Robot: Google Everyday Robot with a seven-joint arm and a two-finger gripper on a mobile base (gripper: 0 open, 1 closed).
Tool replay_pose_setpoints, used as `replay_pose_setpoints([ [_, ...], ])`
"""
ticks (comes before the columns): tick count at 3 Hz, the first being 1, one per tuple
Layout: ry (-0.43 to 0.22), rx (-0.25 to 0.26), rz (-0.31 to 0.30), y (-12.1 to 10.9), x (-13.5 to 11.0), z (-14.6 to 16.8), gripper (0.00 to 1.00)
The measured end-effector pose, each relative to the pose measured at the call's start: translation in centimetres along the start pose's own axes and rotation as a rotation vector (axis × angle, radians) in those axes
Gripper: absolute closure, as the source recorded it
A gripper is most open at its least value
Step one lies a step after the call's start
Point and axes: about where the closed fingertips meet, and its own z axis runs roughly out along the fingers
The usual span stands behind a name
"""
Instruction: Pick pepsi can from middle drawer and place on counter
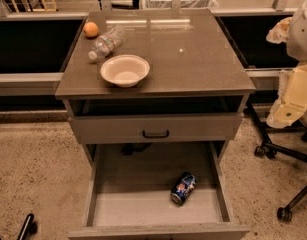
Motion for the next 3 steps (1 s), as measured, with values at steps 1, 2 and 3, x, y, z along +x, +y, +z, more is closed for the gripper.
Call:
replay_pose_setpoints([
  [1,-0.085,-0.082,-0.004,1.3,1.0,5.4,0.0],
  [2,-0.27,-0.194,0.075,5.7,2.9,14.3,0.0],
  [3,-0.453,-0.263,0.173,10.0,4.0,22.2,0.0],
])
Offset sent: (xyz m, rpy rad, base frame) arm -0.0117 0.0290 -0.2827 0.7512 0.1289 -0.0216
